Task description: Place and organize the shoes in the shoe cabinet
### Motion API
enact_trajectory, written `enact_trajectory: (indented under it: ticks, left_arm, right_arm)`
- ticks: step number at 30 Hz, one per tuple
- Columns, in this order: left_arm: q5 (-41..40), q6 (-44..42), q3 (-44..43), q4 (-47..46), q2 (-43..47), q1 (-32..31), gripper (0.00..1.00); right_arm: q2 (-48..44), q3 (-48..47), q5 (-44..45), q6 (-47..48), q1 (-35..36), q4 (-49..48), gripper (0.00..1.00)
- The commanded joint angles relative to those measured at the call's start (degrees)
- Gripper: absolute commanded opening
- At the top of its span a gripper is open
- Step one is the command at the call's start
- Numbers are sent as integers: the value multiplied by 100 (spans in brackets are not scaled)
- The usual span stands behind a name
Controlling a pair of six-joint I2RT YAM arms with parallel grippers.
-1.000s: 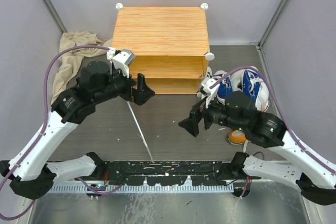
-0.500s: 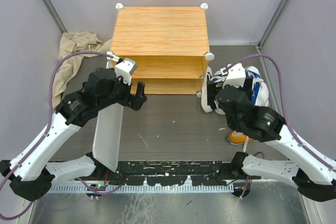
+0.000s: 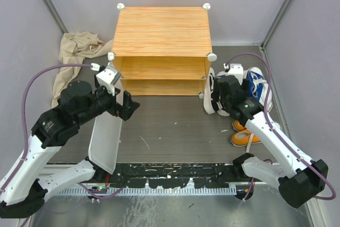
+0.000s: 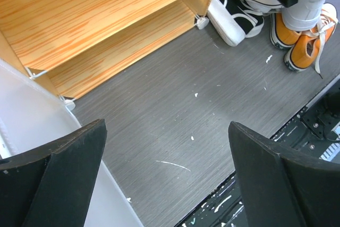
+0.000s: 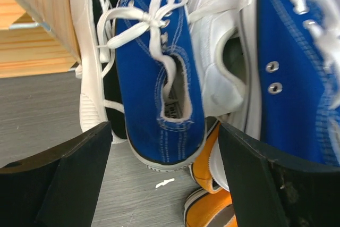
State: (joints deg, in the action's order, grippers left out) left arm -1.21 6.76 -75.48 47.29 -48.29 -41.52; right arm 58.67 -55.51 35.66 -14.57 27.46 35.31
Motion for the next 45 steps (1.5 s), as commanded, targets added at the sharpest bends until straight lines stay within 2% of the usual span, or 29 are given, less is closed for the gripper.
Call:
enact_trajectory:
  ticks: [1, 5, 9, 11, 13, 17, 18, 23, 34, 40, 45]
  left_arm:
    - [321, -38, 185, -368, 197, -7, 98]
    - [333, -37, 182, -380, 162, -9, 98]
    - [339, -45, 219, -421, 127, -13, 98]
    - [360, -44, 291, -470, 125, -12, 98]
    - [371, -48, 333, -491, 116, -12, 98]
    - [370, -60, 333, -450, 101, -10, 98]
    - [368, -48, 305, -418, 95, -8, 98]
    - [370, 21, 150, -319, 27, -11, 98]
    - [250, 75, 151, -395, 30, -12, 98]
    - [211, 149, 109, -419, -21, -13, 98]
    - [217, 234, 111, -448, 18, -13, 98]
  right_arm:
    - [-54, 229, -462, -29, -181, -911, 83]
    - [8, 339, -410, -6, -395, -999, 76]
    - [2, 501, -402, 25, -504, -1145, 72]
    - [30, 564, -431, 29, -516, -1287, 66]
    - [95, 601, -432, 28, -521, -1362, 51]
    - [57, 687, -628, -150, -517, -1326, 6]
    - [-31, 724, -664, -206, -520, -1325, 2]
    - [-593, 703, -859, -286, -519, -1199, 1]
    - [-1945, -351, -1950, -488, -450, 388, 1]
    - [-1989, -910, -2838, -257, -452, 1161, 1]
    - [-1877, -993, -3917, -40, -451, 1093, 1]
